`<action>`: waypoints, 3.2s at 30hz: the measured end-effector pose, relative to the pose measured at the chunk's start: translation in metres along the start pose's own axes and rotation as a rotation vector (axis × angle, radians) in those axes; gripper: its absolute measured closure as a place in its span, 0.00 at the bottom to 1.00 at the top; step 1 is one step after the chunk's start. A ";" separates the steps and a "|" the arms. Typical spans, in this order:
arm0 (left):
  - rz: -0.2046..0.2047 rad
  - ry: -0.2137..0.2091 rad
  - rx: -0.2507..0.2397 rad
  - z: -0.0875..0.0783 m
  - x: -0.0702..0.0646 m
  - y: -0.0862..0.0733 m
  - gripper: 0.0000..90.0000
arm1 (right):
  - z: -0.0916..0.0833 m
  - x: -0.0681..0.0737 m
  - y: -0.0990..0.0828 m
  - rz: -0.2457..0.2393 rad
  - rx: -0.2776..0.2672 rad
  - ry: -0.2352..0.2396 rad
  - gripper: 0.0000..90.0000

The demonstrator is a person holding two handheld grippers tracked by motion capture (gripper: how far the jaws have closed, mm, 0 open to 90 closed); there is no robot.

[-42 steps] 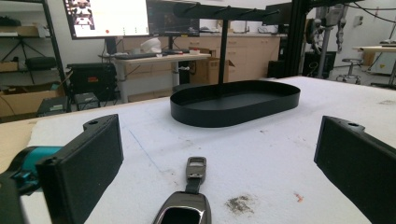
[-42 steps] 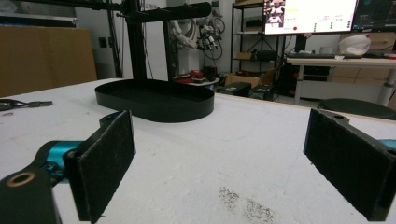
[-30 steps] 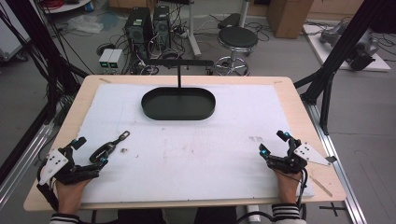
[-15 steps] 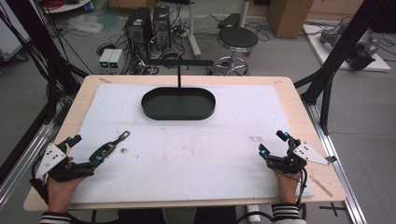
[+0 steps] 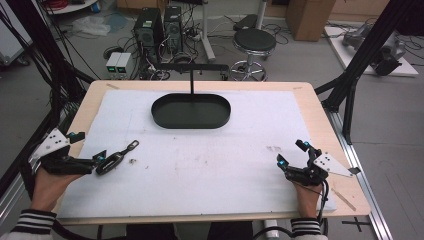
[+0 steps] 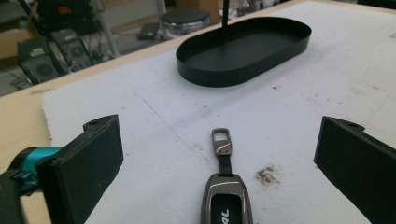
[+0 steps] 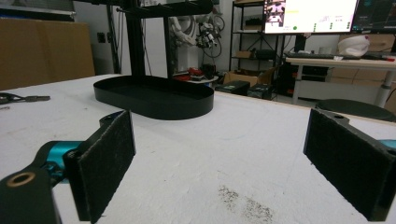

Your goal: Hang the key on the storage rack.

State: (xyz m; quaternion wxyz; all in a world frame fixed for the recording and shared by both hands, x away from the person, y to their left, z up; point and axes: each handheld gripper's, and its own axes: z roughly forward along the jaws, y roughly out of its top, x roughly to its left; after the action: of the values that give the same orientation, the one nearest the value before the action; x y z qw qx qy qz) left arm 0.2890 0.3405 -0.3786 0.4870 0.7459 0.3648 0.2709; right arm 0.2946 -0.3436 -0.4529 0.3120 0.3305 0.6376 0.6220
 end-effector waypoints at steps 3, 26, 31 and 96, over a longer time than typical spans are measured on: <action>0.000 -0.046 0.054 0.005 0.004 0.008 0.02 | 0.000 0.000 0.000 0.000 -0.001 -0.002 0.09; 0.038 -0.133 0.460 0.042 0.014 0.024 0.02 | 0.000 0.000 0.000 -0.002 -0.007 0.003 0.09; 0.045 -0.138 0.510 0.048 0.012 0.022 0.02 | 0.000 0.000 0.000 -0.009 -0.011 0.002 0.09; 0.051 -0.149 0.931 0.090 0.001 0.010 0.45 | -0.001 -0.001 0.000 -0.008 -0.017 0.001 0.09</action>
State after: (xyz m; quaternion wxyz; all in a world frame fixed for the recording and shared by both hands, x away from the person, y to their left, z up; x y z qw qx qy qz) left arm 0.3606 0.2913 -0.4037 0.1187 0.9110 0.3932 0.0360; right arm 0.2944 -0.3444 -0.4532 0.3168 0.3252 0.6338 0.6262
